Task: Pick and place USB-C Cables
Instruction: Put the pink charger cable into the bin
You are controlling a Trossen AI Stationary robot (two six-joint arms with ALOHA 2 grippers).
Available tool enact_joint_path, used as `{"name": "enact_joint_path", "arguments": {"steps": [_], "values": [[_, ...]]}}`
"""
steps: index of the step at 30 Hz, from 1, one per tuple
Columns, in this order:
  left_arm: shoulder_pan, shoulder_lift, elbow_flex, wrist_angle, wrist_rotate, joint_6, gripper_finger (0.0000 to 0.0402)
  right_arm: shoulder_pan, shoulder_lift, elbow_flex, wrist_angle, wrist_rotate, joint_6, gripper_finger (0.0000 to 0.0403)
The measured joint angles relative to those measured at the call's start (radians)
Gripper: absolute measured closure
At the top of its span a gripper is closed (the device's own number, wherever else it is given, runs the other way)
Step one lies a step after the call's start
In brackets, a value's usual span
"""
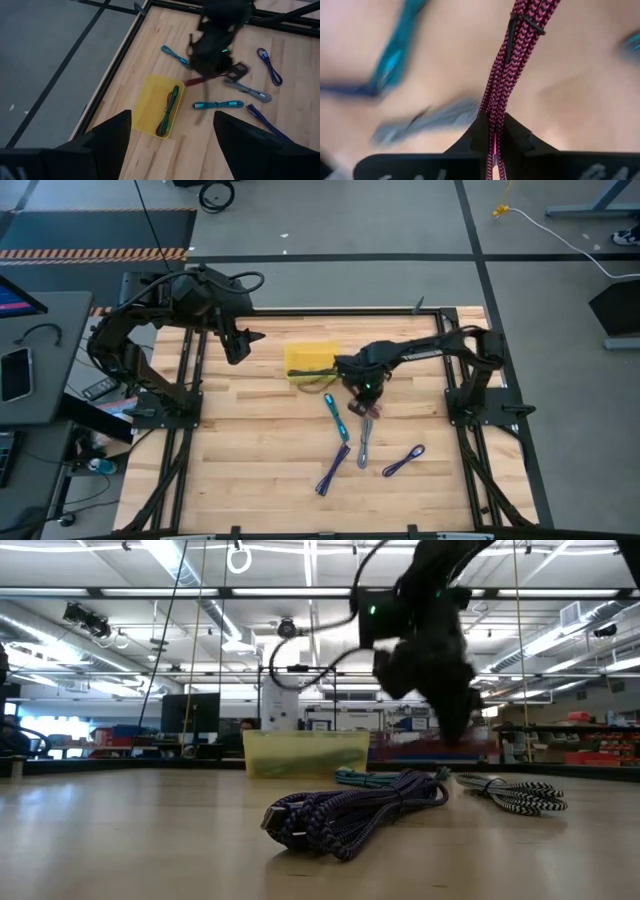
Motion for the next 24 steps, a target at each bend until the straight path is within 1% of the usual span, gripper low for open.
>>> {"name": "enact_joint_path", "arguments": {"steps": [3,6,10,12,14,18,21,24], "values": [[0.000,0.000,0.000,0.000,0.000,0.001,0.0114,0.039,-0.057,0.000,-0.047,-0.069,0.003,0.0375],[0.000,0.000,0.000,0.000,0.000,0.002,0.0114,0.073,-0.118,0.000,-0.088,-0.084,0.028,0.0375],[0.000,0.000,0.000,0.000,0.000,0.002,0.0114,0.088,-0.203,0.014,-0.107,-0.019,0.030,0.0375],[0.000,0.000,0.000,0.000,0.000,0.002,0.0114,0.070,-0.231,0.044,-0.107,0.032,0.012,0.0375],[0.000,0.000,0.000,0.000,0.000,0.002,0.0114,0.040,-0.242,0.084,-0.106,0.053,-0.031,0.0375],[0.000,0.000,0.000,0.000,0.000,0.002,0.0114,-0.042,-0.212,0.201,-0.111,0.071,-0.184,0.0375],[0.000,0.000,0.000,0.000,0.000,0.001,0.0114,-0.112,-0.145,0.316,-0.127,0.071,-0.326,0.0375],[0.000,0.000,0.000,0.000,0.000,0.001,0.0114,-0.176,-0.051,0.454,-0.162,0.071,-0.456,0.0375]]}}
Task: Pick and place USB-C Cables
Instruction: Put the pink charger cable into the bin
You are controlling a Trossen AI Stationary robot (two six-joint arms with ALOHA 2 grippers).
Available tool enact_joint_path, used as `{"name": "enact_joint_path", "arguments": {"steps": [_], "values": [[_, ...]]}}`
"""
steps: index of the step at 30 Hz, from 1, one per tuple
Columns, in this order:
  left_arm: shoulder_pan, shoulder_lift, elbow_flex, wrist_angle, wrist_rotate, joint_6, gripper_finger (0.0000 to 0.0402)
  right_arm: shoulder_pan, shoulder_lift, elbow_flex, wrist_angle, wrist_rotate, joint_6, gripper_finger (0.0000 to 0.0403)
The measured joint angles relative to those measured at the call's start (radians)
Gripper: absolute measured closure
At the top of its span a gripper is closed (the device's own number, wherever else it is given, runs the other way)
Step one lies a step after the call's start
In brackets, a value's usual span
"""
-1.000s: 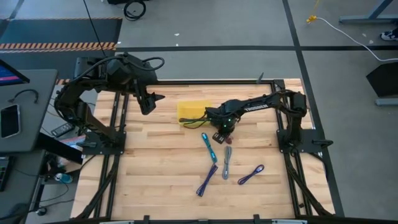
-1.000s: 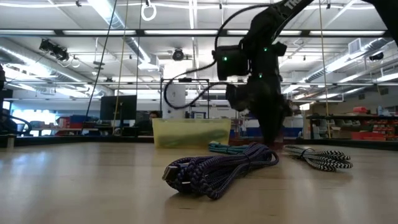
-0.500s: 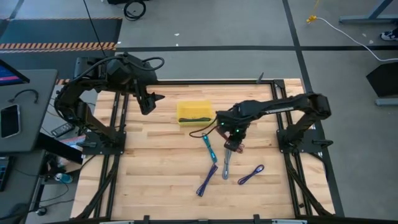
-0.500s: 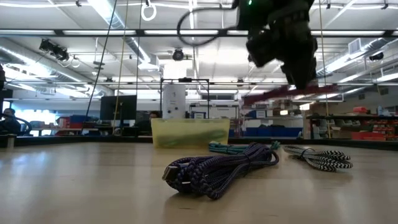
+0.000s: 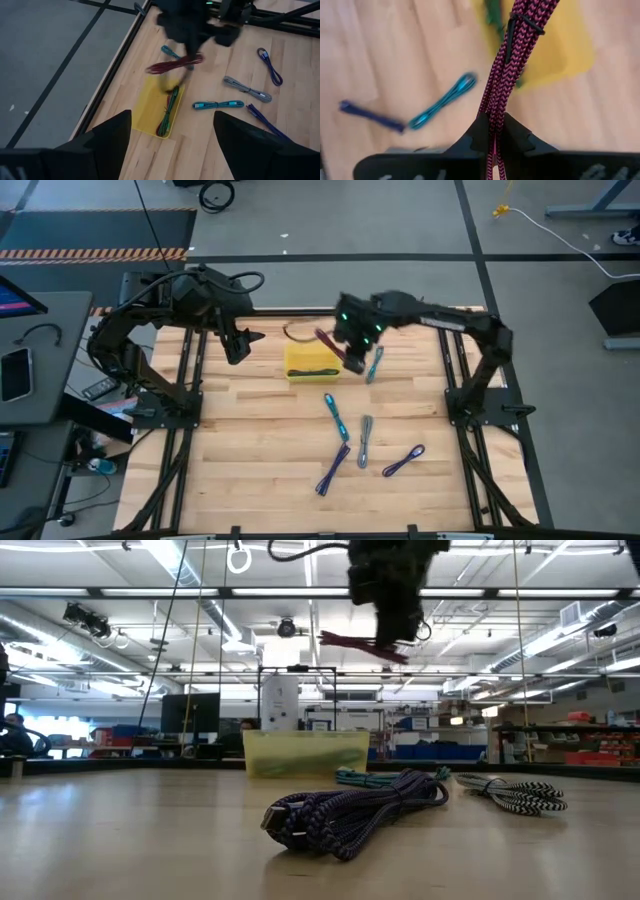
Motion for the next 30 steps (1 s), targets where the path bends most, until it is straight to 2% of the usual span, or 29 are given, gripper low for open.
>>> {"name": "enact_joint_path", "arguments": {"steps": [7,15,23,30], "values": [[0.000,0.000,0.000,0.000,0.000,0.000,0.0114,-0.080,0.262,0.327,-0.106,-0.036,-0.206,0.0375],[0.000,0.000,0.000,0.000,0.000,-0.001,0.0114,-0.063,0.521,0.591,-0.240,-0.094,-0.335,0.0375],[0.000,0.000,0.000,0.000,0.000,0.000,0.0114,-0.015,0.649,0.639,-0.365,-0.099,-0.462,0.0375],[0.000,0.000,0.000,0.000,0.000,0.000,0.0114,-0.007,0.656,0.640,-0.322,-0.078,-0.501,0.0375]]}}
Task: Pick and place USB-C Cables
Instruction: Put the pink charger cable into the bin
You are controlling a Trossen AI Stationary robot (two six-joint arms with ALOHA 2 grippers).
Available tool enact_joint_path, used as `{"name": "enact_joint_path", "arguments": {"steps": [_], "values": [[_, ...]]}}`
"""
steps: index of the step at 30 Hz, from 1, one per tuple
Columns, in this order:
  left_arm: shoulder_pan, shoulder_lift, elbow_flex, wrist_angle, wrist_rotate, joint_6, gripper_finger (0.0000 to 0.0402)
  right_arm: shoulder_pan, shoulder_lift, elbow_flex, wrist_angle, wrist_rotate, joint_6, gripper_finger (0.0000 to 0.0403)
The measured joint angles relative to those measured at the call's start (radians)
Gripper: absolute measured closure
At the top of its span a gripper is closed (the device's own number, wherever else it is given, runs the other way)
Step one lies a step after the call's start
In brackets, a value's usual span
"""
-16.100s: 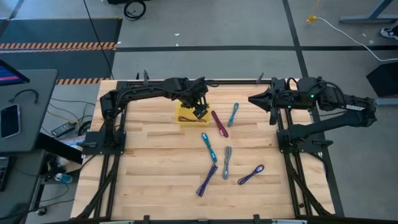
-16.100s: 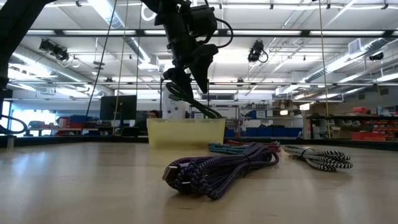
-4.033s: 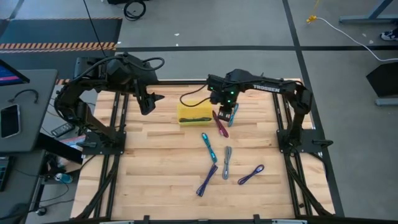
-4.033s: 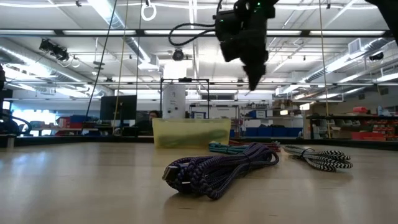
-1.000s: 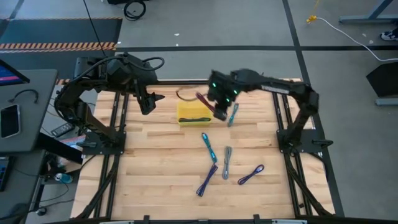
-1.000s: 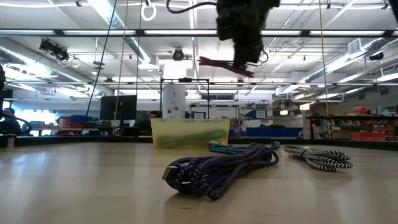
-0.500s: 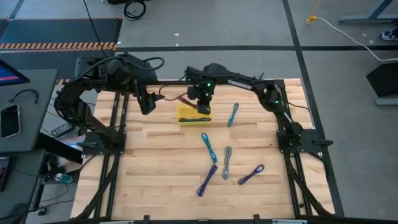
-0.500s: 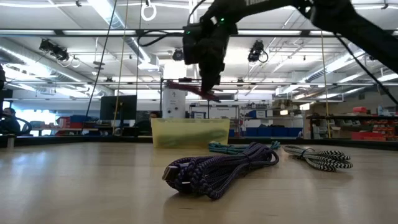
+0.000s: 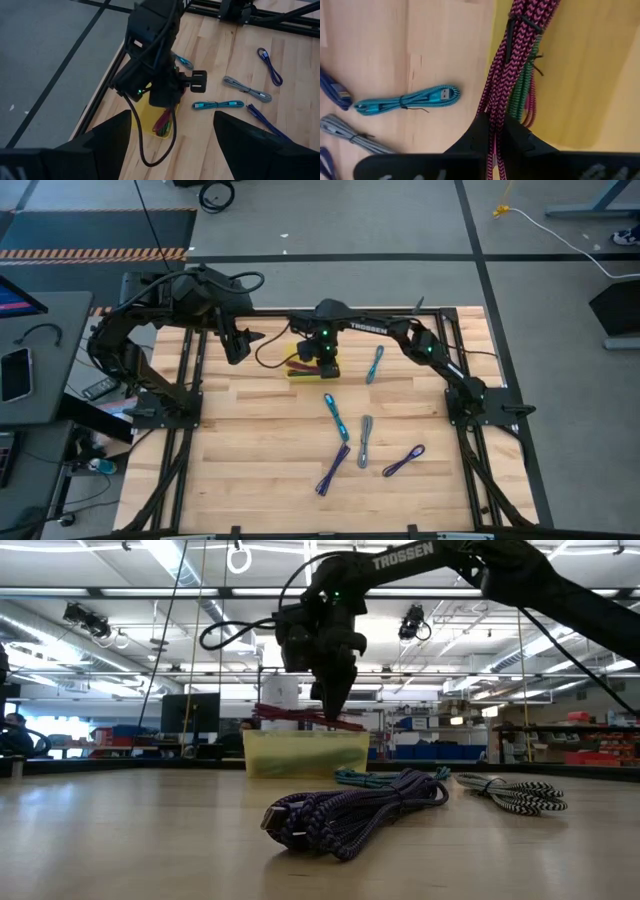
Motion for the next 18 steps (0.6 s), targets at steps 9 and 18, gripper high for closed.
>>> {"name": "enact_joint_path", "arguments": {"steps": [9,18], "values": [[0.000,0.000,0.000,0.000,0.000,0.007,0.0114,-0.032,-0.011,0.000,0.017,0.048,-0.027,0.0375],[0.000,0.000,0.000,0.000,0.000,0.009,0.0114,-0.067,-0.011,0.000,0.031,0.043,-0.068,0.0375]]}}
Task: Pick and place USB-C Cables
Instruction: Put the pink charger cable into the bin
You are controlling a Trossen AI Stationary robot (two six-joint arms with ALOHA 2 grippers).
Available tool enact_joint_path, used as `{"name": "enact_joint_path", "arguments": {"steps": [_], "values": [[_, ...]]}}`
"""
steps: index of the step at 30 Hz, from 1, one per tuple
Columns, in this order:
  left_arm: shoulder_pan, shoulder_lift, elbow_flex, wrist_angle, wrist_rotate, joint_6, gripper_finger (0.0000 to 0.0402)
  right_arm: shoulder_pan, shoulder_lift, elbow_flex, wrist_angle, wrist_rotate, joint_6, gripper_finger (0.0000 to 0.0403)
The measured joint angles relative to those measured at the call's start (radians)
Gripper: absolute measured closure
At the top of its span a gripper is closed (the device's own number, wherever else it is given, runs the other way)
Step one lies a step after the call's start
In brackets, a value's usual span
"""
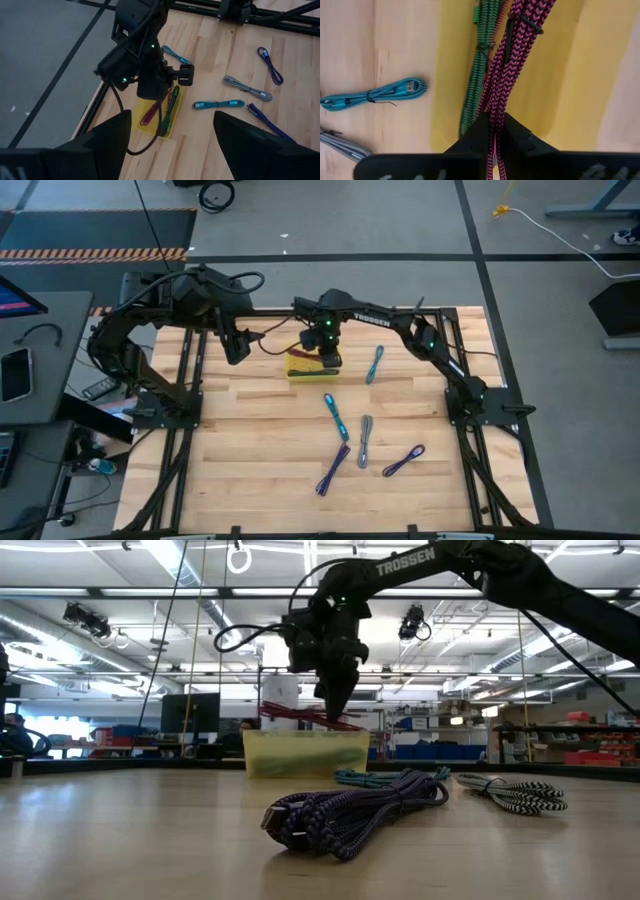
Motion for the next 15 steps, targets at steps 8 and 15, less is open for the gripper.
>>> {"name": "enact_joint_path", "arguments": {"steps": [8,15], "values": [[0.000,0.000,0.000,0.000,0.000,0.000,0.0114,-0.019,0.000,0.000,0.004,-0.075,0.004,0.0375],[0.000,0.000,0.000,0.000,0.000,-0.001,0.0114,-0.017,0.012,-0.005,-0.008,-0.098,0.008,0.0375]]}}
